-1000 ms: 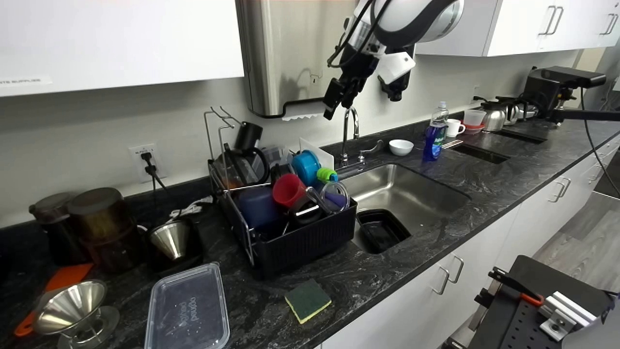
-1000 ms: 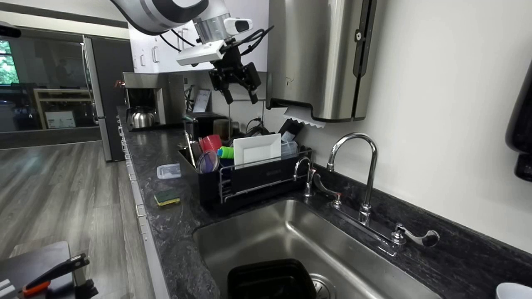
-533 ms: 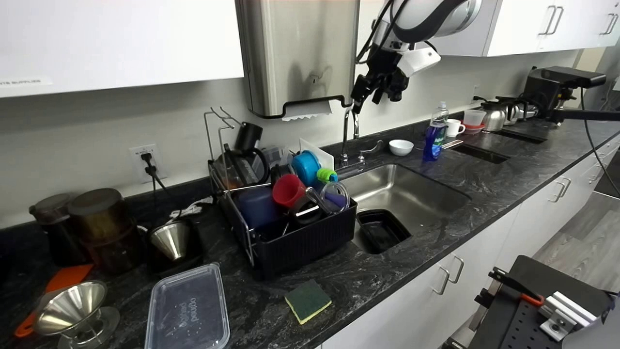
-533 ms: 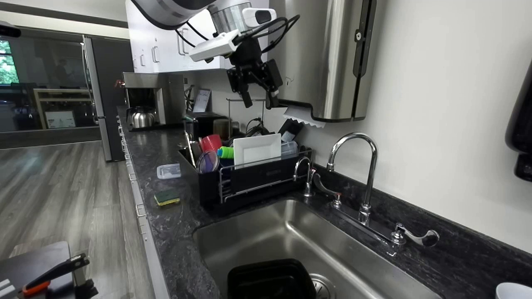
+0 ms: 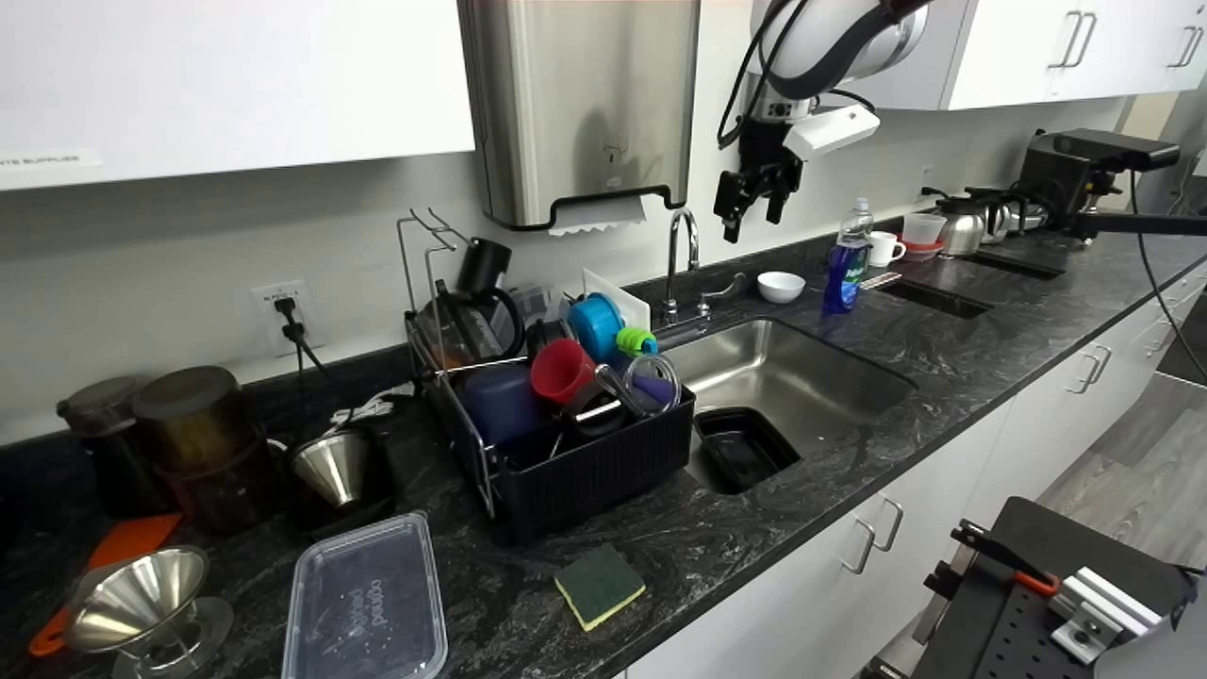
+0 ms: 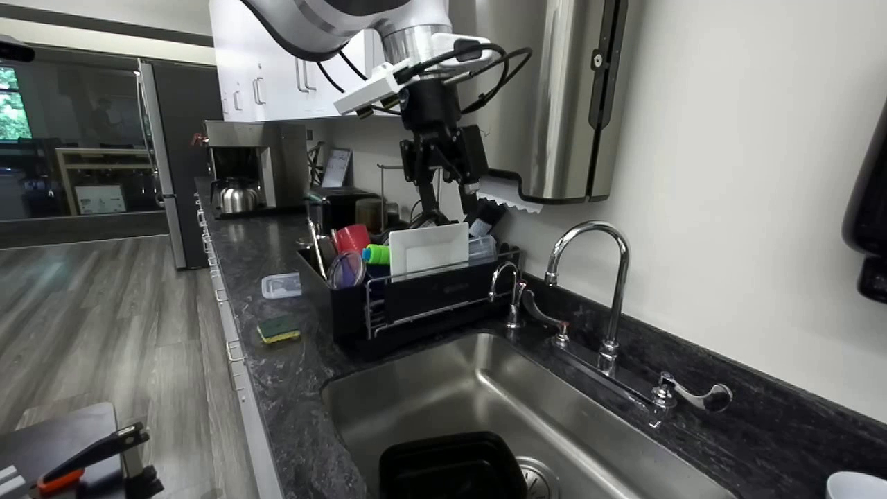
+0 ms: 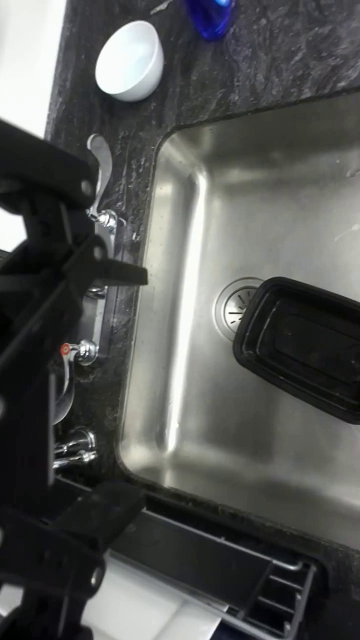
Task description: Put the pink cup on the dish drainer
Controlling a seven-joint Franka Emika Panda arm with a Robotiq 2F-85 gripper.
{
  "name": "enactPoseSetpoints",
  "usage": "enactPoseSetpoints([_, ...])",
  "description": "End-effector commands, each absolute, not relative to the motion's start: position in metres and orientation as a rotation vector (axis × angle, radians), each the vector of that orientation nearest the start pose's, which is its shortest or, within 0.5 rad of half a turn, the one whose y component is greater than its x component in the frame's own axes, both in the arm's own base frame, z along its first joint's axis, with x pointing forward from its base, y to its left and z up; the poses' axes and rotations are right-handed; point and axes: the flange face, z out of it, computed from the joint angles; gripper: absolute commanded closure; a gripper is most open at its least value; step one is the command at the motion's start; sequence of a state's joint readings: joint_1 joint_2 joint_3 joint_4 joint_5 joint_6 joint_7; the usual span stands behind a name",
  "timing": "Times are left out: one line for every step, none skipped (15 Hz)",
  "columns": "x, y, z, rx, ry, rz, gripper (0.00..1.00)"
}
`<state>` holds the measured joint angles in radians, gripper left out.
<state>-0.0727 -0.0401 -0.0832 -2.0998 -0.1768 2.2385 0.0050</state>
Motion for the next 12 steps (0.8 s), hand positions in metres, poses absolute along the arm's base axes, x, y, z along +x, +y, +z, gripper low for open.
enactPoseSetpoints([0.546,-0.099,0.447,-3.309,0.205,-0.099,0.00])
enactPoseSetpoints([0.544,-0.099,0.443,-3.306,0.223,-0.055,0.00])
enactPoseSetpoints([0.542,-0.100,0.441,-3.301,0.238,-0.019,0.00])
enactPoseSetpoints([0.538,-0.099,0.439,-3.287,0.245,0.015,0.00])
enactPoseSetpoints([0.535,-0.098,0.439,-3.273,0.246,0.036,0.00])
enactPoseSetpoints([0.532,-0.097,0.439,-3.256,0.246,0.056,0.00])
enactPoseSetpoints([0.529,-0.096,0.438,-3.241,0.239,0.069,0.00])
enactPoseSetpoints([0.533,-0.096,0.436,-3.270,0.238,0.029,0.00])
enactPoseSetpoints([0.532,-0.096,0.436,-3.268,0.240,0.033,0.00])
enactPoseSetpoints([0.533,-0.096,0.436,-3.268,0.239,0.033,0.00])
enactPoseSetpoints([0.533,-0.096,0.436,-3.268,0.239,0.033,0.00])
enactPoseSetpoints([0.533,-0.096,0.436,-3.268,0.239,0.033,0.00])
